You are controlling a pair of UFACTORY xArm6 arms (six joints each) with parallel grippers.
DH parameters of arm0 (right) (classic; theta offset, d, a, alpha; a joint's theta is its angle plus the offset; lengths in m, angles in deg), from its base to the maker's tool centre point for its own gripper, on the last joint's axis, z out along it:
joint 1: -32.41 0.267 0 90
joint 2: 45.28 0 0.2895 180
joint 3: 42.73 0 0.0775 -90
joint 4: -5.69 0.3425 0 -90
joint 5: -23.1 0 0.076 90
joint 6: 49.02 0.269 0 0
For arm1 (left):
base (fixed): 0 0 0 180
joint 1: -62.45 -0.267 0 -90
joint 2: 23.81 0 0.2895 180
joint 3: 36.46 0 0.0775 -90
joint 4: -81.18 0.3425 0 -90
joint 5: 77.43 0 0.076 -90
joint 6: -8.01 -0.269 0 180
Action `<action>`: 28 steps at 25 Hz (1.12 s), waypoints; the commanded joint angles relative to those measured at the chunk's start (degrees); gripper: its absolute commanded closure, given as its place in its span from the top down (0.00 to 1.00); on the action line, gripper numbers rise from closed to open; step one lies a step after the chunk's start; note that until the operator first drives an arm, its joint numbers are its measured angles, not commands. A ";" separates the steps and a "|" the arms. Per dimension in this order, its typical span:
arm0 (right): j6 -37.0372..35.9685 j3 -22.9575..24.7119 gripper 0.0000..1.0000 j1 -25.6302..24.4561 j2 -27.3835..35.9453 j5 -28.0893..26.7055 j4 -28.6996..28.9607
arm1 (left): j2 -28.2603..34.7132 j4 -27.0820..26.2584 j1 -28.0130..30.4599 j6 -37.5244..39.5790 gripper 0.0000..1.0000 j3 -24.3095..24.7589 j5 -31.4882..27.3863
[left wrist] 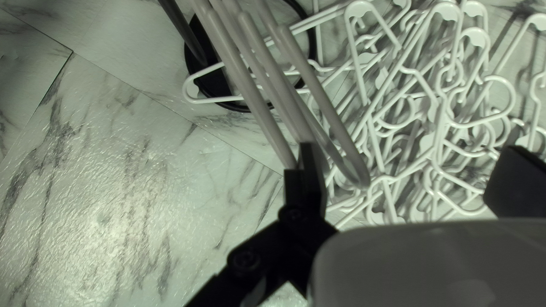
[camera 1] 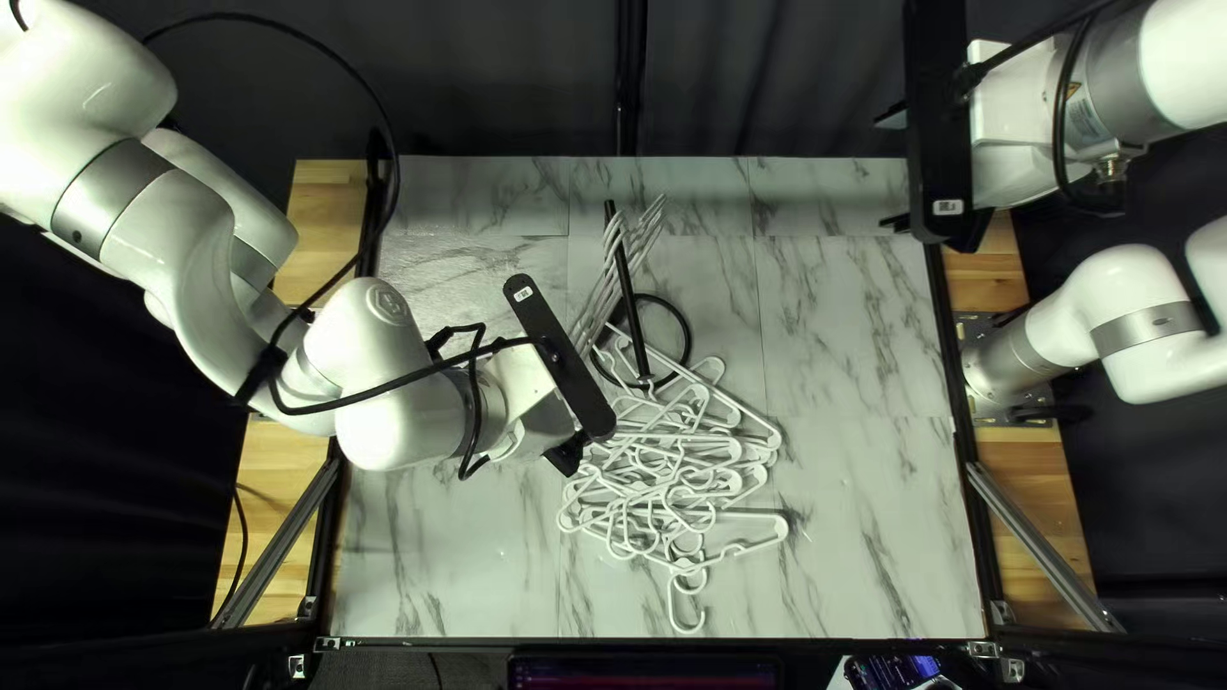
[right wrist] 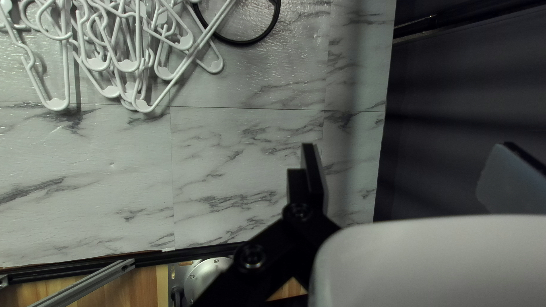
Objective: Remove hangers from rack and place onto table
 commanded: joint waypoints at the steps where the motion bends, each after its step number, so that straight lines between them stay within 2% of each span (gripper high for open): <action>1: 0.00 0.00 1.00 0.00 0.00 0.00 0.00 | -0.10 -0.05 -0.03 -0.23 1.00 -0.29 0.04; 8: 0.00 0.00 1.00 0.00 0.00 0.00 0.00 | 0.04 0.09 2.13 0.28 1.00 -1.94 -2.54; 28: 0.00 0.00 1.00 0.00 0.00 0.00 0.00 | -2.39 1.14 2.75 4.67 1.00 -3.10 -2.37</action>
